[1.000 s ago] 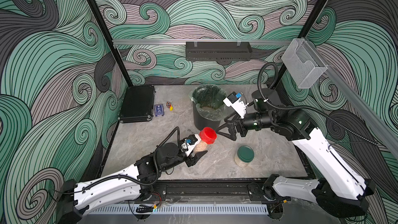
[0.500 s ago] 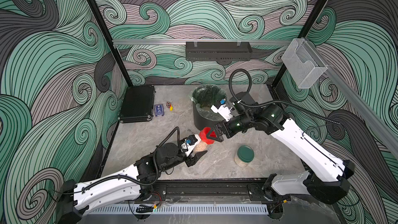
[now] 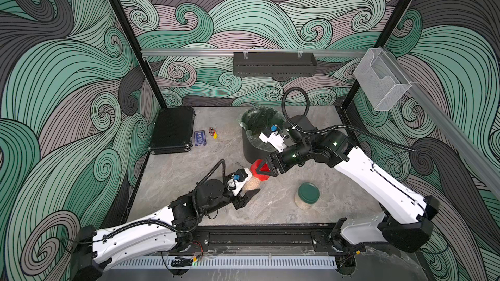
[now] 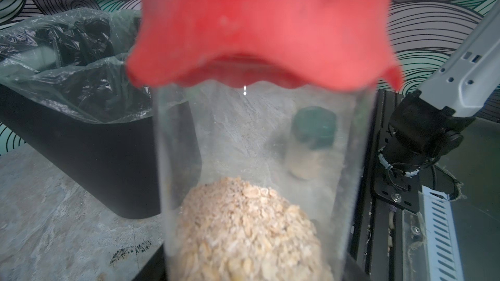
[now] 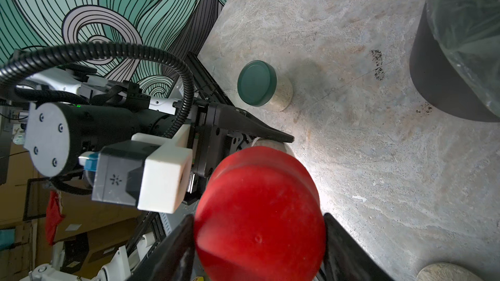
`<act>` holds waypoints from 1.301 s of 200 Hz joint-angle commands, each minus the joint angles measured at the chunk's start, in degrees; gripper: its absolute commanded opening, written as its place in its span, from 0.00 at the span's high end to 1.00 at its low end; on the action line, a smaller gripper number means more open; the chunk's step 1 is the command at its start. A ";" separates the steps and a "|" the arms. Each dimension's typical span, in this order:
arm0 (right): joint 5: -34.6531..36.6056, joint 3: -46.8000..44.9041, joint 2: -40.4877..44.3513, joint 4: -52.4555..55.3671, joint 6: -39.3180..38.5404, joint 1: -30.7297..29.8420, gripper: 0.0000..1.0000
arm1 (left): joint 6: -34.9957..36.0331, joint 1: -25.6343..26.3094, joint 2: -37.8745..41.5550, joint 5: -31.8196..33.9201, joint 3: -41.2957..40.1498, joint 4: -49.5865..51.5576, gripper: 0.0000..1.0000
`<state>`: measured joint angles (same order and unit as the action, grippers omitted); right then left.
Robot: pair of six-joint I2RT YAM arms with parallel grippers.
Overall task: Empty expired oatmeal from jars
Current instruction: Unscrew the lid from the jar.
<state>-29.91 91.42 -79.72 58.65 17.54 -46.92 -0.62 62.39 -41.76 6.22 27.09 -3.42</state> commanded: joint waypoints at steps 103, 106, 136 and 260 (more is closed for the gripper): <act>-14.95 -3.78 3.01 -8.27 -34.68 1.42 0.15 | -0.04 1.58 1.52 -0.66 1.60 -2.10 0.53; -14.74 -3.58 3.00 -8.25 -34.29 1.53 0.13 | -0.06 1.60 1.43 -0.68 1.64 -2.08 0.53; -8.89 -2.32 5.36 -7.68 -26.17 1.91 0.01 | 0.19 1.77 1.97 0.02 1.31 -2.11 0.53; 4.73 -2.97 9.61 0.61 -3.39 0.89 0.01 | 0.60 2.01 1.25 1.69 1.79 -1.63 0.53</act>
<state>-25.45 87.92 -68.66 57.43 12.82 -45.43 -0.49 64.01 -40.66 7.18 27.09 -3.49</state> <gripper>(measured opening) 0.992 0.636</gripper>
